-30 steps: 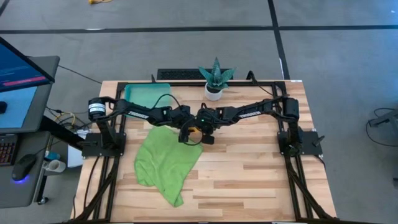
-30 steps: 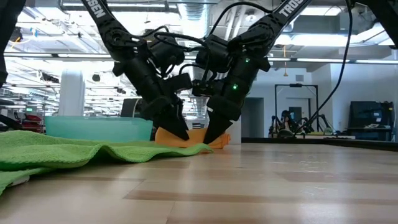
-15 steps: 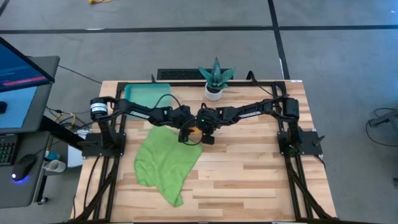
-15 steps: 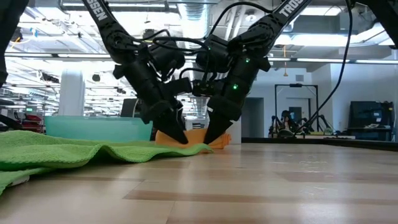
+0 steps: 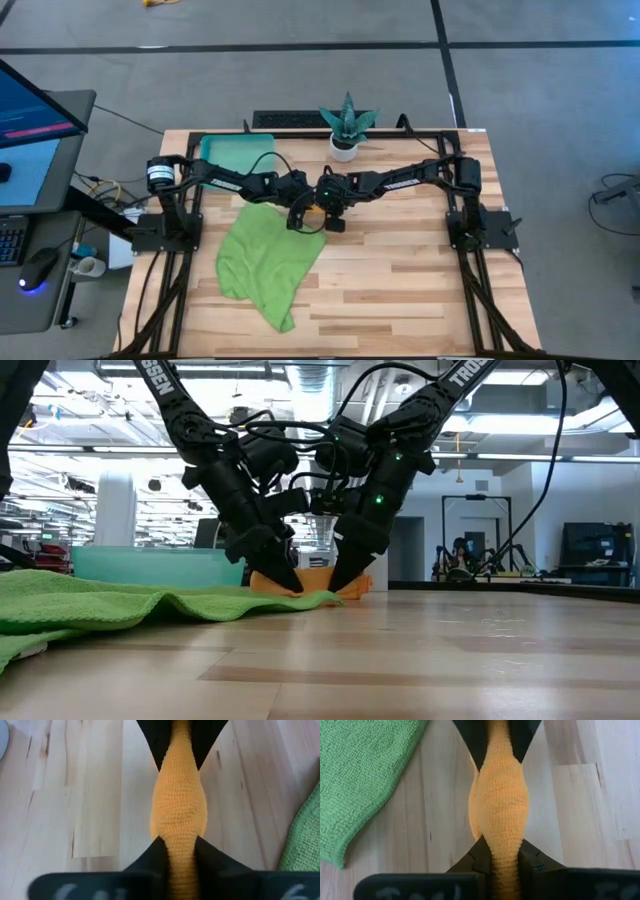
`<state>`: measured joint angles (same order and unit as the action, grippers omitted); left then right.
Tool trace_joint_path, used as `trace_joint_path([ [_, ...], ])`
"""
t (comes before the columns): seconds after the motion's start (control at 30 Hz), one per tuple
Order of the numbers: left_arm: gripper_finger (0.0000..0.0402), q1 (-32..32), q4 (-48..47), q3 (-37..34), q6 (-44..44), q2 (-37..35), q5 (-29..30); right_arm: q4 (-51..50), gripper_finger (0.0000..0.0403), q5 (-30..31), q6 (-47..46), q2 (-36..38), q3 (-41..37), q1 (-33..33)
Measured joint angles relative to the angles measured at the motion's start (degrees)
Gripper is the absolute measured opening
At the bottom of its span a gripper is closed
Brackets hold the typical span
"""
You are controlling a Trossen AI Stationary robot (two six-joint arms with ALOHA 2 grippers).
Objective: Roll microfiber towels into tight, uniform cylinder then place into a basket
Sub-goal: Put the yellow microfiber cloth into the transparent light green bin
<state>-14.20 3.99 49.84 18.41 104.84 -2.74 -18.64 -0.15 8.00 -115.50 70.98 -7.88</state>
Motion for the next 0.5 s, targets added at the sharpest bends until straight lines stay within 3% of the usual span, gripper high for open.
trace_joint_path([
  [0.17,0.0029,0.0,-0.3,0.0,0.0,0.0,0.0,0.0,0.0086,0.0,0.0,0.0,0.0,0.1],
  [0.5,0.003,0.0,-1.2,0.1,0.0,0.0,0.1,-6.8,0.0229,-0.1,-2.3,0.0,2.5,-0.1],
])
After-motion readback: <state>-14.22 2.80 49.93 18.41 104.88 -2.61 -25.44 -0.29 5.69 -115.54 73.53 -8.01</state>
